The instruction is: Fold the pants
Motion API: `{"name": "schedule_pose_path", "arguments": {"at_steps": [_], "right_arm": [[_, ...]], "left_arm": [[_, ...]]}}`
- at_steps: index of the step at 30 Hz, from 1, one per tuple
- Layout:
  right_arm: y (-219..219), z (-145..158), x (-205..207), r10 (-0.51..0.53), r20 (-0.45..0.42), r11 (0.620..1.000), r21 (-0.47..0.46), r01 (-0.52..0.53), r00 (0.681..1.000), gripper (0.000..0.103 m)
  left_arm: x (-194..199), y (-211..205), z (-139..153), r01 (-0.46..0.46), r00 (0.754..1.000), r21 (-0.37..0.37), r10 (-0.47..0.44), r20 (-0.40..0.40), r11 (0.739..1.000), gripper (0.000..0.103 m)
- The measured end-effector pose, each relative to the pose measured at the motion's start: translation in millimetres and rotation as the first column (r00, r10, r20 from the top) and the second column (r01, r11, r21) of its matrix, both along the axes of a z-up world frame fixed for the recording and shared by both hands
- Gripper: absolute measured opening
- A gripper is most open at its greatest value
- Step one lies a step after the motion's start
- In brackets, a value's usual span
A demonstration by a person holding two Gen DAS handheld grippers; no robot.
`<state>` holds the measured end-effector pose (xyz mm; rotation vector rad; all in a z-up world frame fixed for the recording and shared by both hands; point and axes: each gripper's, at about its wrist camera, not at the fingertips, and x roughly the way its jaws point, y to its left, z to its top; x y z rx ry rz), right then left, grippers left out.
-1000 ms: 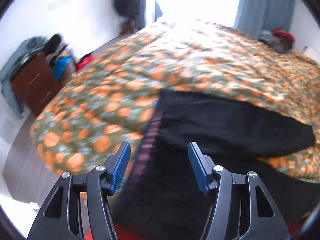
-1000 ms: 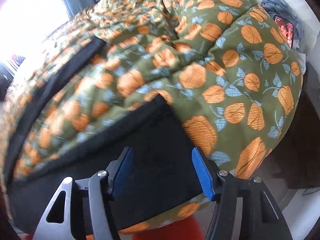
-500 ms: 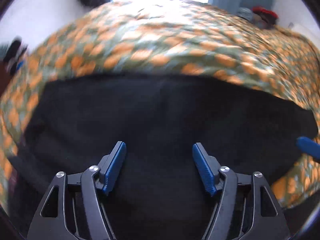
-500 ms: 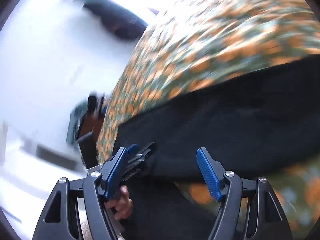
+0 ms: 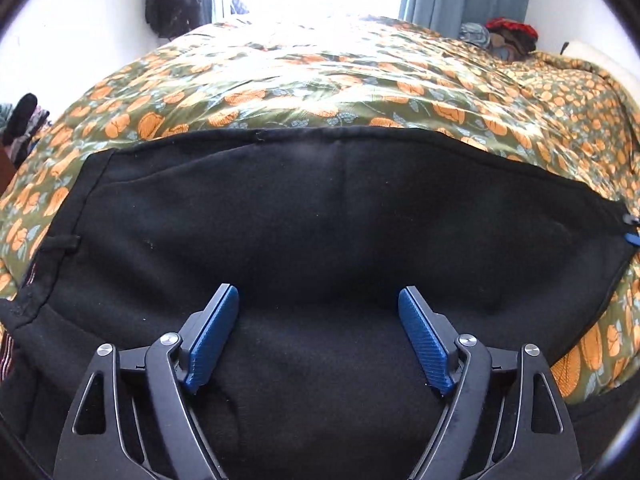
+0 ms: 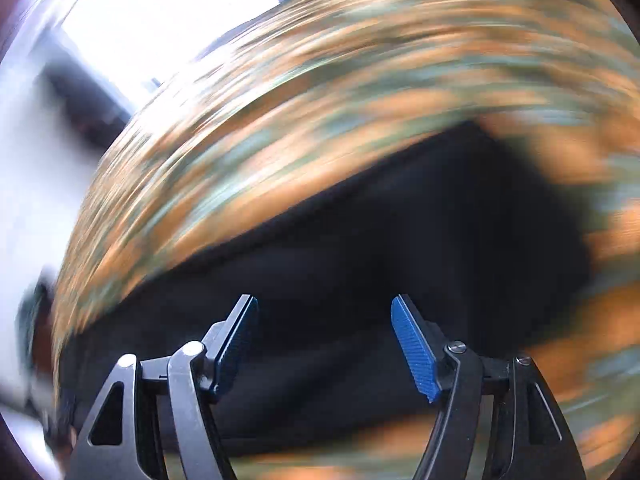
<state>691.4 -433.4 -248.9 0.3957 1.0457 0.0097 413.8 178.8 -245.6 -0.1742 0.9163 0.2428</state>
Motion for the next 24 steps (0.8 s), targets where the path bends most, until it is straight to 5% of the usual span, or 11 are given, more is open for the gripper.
{"name": "schedule_pose_path", "arguments": {"at_steps": [2, 4, 6, 9, 12, 14, 15, 16, 18, 21, 24], "right_arm": [[-70.7, 16.1, -13.5, -0.218, 0.016, 0.974, -0.068, 0.218, 0.976, 0.07], [-115.0, 32.3, -34.1, -0.332, 0.071, 0.943, 0.041, 0.33, 0.941, 0.071], [-133.6, 37.7, -50.4, -0.314, 0.12, 0.918, 0.29, 0.27, 0.942, 0.071], [-102.7, 13.5, -45.7, -0.21, 0.062, 0.858, 0.491, 0.153, 0.976, 0.071], [-89.4, -11.1, -30.6, -0.181, -0.024, 0.889, 0.424, 0.174, 0.983, 0.071], [-93.5, -28.1, -20.6, -0.273, -0.048, 0.87, 0.414, 0.268, 0.961, 0.066], [-98.5, -30.4, -14.7, -0.345, -0.028, 0.842, 0.433, 0.323, 0.938, 0.055], [-103.4, -25.7, -12.4, -0.373, -0.01, 0.835, 0.433, 0.341, 0.928, 0.035], [-100.8, -14.2, -7.5, -0.388, 0.036, 0.848, 0.405, 0.341, 0.921, 0.014], [-76.0, 19.5, -10.8, -0.279, 0.148, 0.903, 0.378, 0.206, 0.949, 0.013], [-26.4, 74.1, -30.8, 0.036, 0.31, 0.961, 0.251, -0.118, 0.95, 0.012]], "left_arm": [[0.9, 0.0, -0.7, 0.001, 1.0, 0.001, -0.001, -0.002, 1.0, 0.086], [1.2, -0.2, -2.3, -0.001, 1.0, 0.005, 0.001, -0.002, 1.0, 0.088], [1.7, -0.6, -3.2, -0.003, 1.0, 0.009, 0.003, -0.002, 1.0, 0.09], [2.1, -1.5, -3.9, -0.006, 1.0, 0.018, 0.006, -0.003, 1.0, 0.091], [2.3, -1.8, -4.5, -0.008, 1.0, 0.024, 0.008, -0.003, 1.0, 0.092], [2.5, -2.1, -5.0, -0.011, 1.0, 0.031, 0.011, -0.003, 0.999, 0.093], [2.8, -2.7, -5.4, -0.014, 1.0, 0.037, 0.014, -0.005, 0.999, 0.094], [3.0, -3.1, -5.7, -0.015, 1.0, 0.043, 0.015, -0.007, 0.999, 0.095], [3.2, -3.6, -6.1, -0.019, 1.0, 0.05, 0.019, -0.009, 0.999, 0.096], [3.3, -2.3, -6.8, -0.021, 1.0, 0.046, 0.022, -0.009, 0.999, 0.097], [3.9, -2.9, -7.1, -0.025, 1.0, 0.053, 0.026, -0.01, 0.998, 0.098]]}}
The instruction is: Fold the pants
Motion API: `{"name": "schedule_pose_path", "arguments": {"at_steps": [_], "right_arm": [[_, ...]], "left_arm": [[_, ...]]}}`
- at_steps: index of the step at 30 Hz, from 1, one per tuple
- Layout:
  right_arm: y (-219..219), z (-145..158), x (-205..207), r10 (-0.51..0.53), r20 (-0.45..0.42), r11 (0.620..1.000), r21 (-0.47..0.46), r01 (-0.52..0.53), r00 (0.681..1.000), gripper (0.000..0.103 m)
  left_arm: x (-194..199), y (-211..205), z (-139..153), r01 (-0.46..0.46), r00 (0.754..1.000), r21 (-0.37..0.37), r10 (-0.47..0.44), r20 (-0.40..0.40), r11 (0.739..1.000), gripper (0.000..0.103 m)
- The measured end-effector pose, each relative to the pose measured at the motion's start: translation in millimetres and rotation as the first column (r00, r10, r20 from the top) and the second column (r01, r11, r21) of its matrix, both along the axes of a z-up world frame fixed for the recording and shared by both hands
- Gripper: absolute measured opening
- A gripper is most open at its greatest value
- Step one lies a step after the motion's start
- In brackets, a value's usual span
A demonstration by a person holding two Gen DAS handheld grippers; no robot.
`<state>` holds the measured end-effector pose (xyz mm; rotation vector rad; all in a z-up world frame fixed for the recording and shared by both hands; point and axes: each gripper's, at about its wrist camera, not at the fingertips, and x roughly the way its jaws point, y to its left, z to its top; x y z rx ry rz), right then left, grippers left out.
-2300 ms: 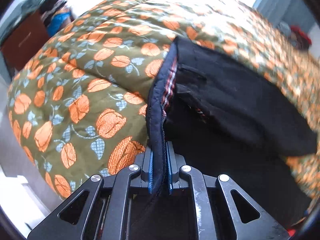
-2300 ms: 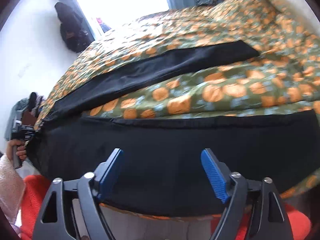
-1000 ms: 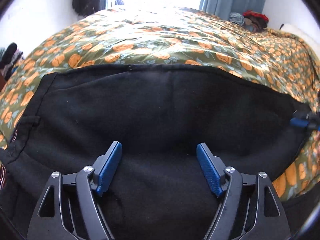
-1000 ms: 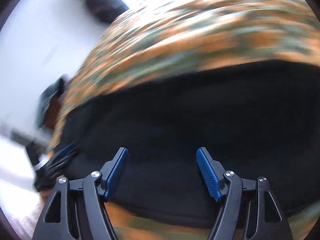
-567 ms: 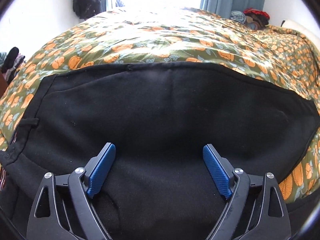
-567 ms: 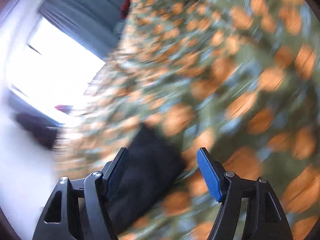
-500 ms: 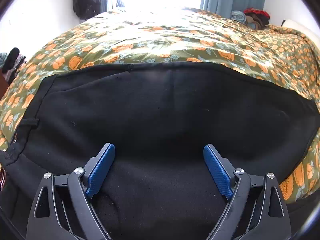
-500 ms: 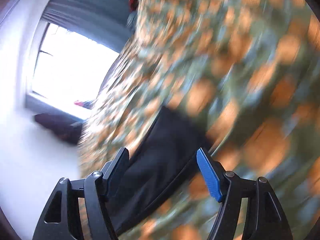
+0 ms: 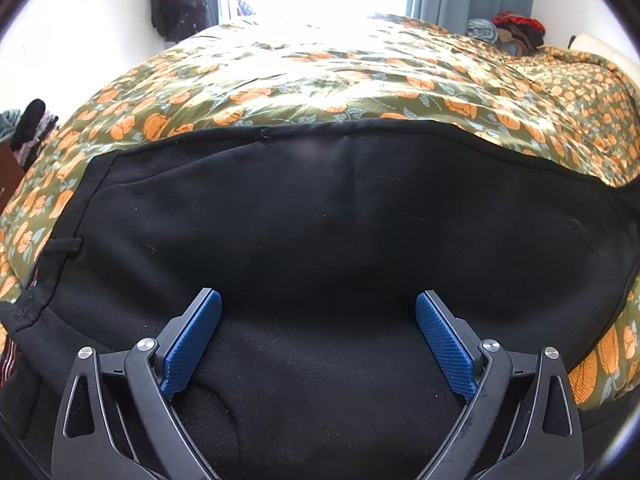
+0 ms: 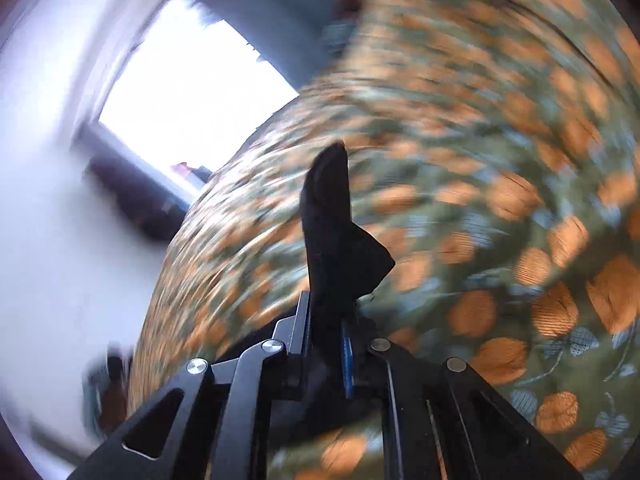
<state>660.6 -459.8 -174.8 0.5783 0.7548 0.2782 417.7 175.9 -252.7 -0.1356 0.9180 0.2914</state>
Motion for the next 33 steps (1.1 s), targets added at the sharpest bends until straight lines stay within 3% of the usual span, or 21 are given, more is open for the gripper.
{"name": "schedule_pose_path", "arguments": {"at_steps": [2, 4, 6, 8, 10, 11, 12, 14, 17, 19, 21, 23, 27, 28, 31, 33], "right_arm": [[37.2, 34.0, -36.7, 0.206, 0.073, 0.973, -0.117, -0.197, 0.976, 0.012], [65.5, 53.2, -90.1, 0.372, 0.083, 0.911, -0.223, -0.346, 0.925, 0.012], [64.7, 51.9, -155.4, 0.439, 0.065, 0.87, -0.281, -0.405, 0.896, 0.012], [53.4, 37.7, -205.9, 0.45, 0.012, 0.844, -0.332, -0.421, 0.893, 0.012], [18.0, 12.0, -248.4, 0.363, -0.06, 0.861, -0.36, -0.359, 0.93, 0.013], [-7.7, -5.4, -254.7, 0.261, -0.109, 0.877, -0.389, -0.283, 0.959, 0.013], [-35.8, -24.0, -258.4, 0.102, -0.171, 0.87, -0.462, -0.171, 0.98, 0.023], [-76.9, -45.0, -256.6, -0.122, -0.237, 0.844, -0.536, -0.024, 0.964, 0.058], [-130.3, -44.0, -280.8, -0.408, -0.207, 0.836, -0.477, 0.273, 0.889, 0.065], [-133.4, -31.1, -299.2, -0.473, -0.164, 0.825, -0.427, 0.37, 0.865, 0.08], [-113.8, -14.7, -316.6, -0.494, -0.091, 0.812, -0.404, 0.421, 0.865, 0.082], [-77.5, 9.9, -341.2, -0.457, -0.009, 0.819, -0.394, 0.417, 0.889, 0.082], [-4.9, 22.5, -361.9, -0.36, 0.134, 0.826, -0.413, 0.383, 0.923, 0.088], [15.8, 34.9, -384.9, -0.348, 0.147, 0.832, -0.407, 0.377, 0.926, 0.09], [64.8, 27.1, -388.9, -0.286, 0.142, 0.86, -0.398, 0.32, 0.947, 0.092], [100.2, 21.2, -381.2, -0.195, 0.114, 0.856, -0.466, 0.226, 0.974, 0.092]], "left_arm": [[0.7, -0.5, -0.2, -0.003, 1.0, 0.006, 0.003, -0.002, 1.0, 0.099], [1.3, -0.9, -0.4, -0.004, 1.0, 0.011, 0.004, -0.006, 1.0, 0.099], [1.9, -1.4, -0.7, -0.006, 1.0, 0.015, 0.006, -0.009, 1.0, 0.1], [2.8, -2.0, -0.9, -0.008, 1.0, 0.021, 0.008, -0.014, 1.0, 0.101], [4.0, -3.4, -1.3, -0.012, 1.0, 0.034, 0.013, -0.022, 0.999, 0.102], [4.8, -3.9, -1.2, -0.015, 1.0, 0.04, 0.017, -0.027, 0.999, 0.102], [4.8, -3.8, -1.0, -0.017, 0.999, 0.041, 0.018, -0.03, 0.999, 0.102], [4.9, -4.1, 0.2, -0.02, 0.999, 0.048, 0.022, -0.03, 0.999, 0.102], [3.5, -5.3, 2.1, -0.019, 1.0, 0.06, 0.02, -0.02, 0.998, 0.102], [3.9, -1.3, 1.0, -0.019, 1.0, 0.03, 0.02, -0.023, 0.999, 0.102], [3.8, -0.8, 1.3, -0.019, 1.0, 0.023, 0.019, -0.021, 1.0, 0.102], [3.9, -1.7, 1.4, -0.018, 1.0, 0.028, 0.019, -0.022, 0.999, 0.102], [3.2, -0.7, 1.4, -0.019, 1.0, 0.027, 0.019, -0.022, 0.999, 0.102], [3.2, -0.9, 1.3, -0.019, 1.0, 0.027, 0.019, -0.022, 0.999, 0.102], [3.2, -0.9, 1.4, -0.019, 1.0, 0.027, 0.019, -0.022, 0.999, 0.102], [3.2, -0.7, 1.4, -0.019, 1.0, 0.027, 0.019, -0.022, 0.999, 0.102]]}}
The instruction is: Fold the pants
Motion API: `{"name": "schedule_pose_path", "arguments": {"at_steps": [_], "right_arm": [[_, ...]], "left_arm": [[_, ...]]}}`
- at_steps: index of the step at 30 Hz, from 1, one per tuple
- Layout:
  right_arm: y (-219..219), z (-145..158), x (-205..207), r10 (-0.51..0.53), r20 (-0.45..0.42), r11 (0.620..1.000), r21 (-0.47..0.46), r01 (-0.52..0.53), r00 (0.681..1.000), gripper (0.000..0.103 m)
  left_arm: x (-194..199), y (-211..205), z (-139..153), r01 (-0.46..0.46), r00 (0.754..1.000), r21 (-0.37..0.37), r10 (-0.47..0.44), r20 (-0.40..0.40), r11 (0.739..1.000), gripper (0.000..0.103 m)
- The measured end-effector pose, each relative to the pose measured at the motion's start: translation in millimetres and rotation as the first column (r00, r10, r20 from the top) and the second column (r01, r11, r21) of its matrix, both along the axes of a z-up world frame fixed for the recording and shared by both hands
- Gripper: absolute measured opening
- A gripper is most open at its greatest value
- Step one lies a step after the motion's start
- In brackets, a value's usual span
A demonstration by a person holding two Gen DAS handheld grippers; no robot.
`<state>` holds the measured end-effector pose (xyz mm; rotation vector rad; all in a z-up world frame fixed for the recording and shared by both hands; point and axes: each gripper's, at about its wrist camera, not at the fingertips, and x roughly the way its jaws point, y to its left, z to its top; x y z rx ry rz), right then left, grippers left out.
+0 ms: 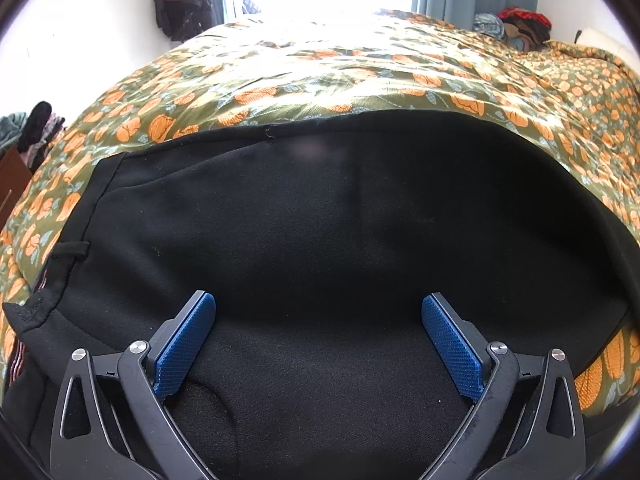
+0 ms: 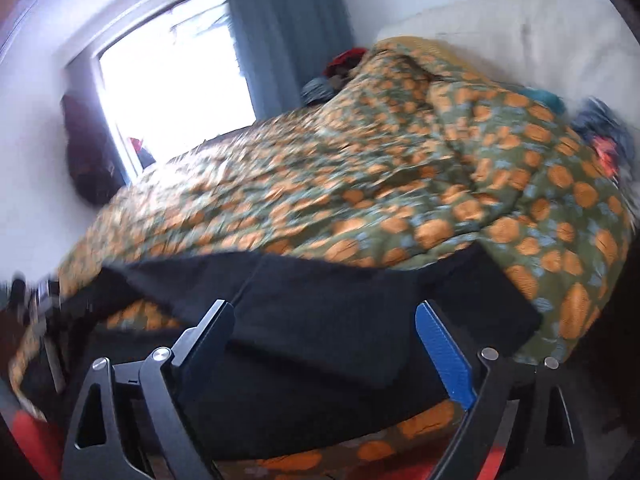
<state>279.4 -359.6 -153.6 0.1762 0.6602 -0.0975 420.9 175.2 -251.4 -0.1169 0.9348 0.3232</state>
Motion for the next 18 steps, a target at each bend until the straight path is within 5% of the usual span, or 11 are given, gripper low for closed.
{"name": "schedule_pose_path", "arguments": {"at_steps": [6, 18], "right_arm": [[68.1, -25.1, 24.0, 0.201, -0.084, 0.963, -0.166, -0.212, 0.976, 0.091], [107.8, -38.8, 22.6, 0.283, -0.144, 0.905, -0.288, -0.313, 0.948, 0.092]], "left_arm": [[0.0, 0.0, 0.0, 0.0, 1.0, 0.0, 0.0, 0.0, 1.0, 0.102], [-0.1, 0.0, 0.0, -0.001, 1.0, 0.0, 0.001, 0.0, 1.0, 0.102]]}}
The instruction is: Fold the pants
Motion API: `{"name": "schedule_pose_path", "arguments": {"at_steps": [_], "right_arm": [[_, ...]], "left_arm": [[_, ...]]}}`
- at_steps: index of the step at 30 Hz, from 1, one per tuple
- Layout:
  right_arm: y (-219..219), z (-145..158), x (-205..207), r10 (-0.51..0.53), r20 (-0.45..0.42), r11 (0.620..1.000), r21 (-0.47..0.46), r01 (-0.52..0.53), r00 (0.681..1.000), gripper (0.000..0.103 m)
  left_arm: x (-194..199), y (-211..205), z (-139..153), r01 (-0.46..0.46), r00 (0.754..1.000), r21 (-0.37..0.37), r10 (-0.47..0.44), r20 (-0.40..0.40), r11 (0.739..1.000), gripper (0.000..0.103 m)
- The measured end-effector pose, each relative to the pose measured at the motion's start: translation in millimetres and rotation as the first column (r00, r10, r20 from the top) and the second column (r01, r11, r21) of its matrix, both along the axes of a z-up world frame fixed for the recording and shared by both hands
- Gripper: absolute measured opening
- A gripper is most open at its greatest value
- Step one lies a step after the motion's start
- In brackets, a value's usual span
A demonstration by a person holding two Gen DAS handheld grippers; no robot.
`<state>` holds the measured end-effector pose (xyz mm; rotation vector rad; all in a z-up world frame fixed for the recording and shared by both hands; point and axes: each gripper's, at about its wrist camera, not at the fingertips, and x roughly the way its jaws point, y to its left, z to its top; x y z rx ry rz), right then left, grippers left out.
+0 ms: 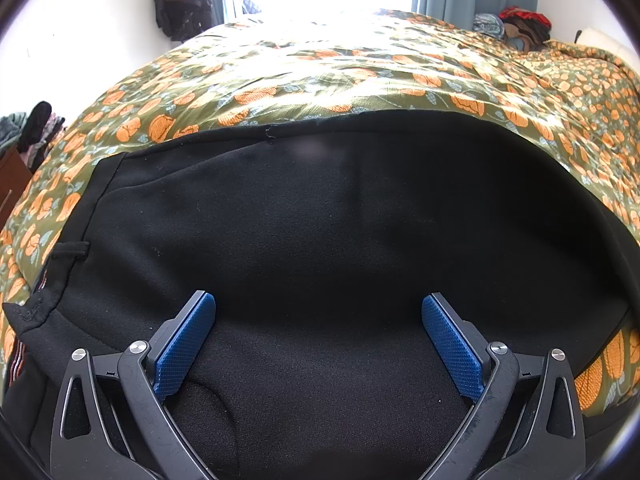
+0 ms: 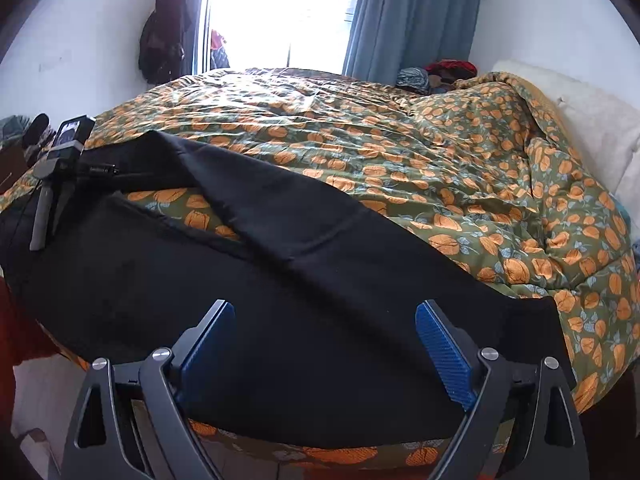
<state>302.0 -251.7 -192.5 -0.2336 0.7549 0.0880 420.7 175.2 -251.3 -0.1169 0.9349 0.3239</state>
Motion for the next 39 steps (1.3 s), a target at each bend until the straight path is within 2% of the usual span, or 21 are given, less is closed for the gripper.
{"name": "schedule_pose_path", "arguments": {"at_steps": [10, 39], "right_arm": [[8.9, 1.8, 1.5, 0.031, 0.007, 0.999, -0.014, -0.031, 0.999, 0.092], [8.1, -1.8, -3.2, 0.017, -0.003, 0.999, -0.029, -0.017, 1.0, 0.092]], "left_arm": [[0.0, 0.0, 0.0, 0.0, 1.0, 0.0, 0.0, 0.0, 1.0, 0.102], [0.0, 0.1, 0.1, -0.001, 1.0, 0.0, 0.001, 0.0, 1.0, 0.102]]}}
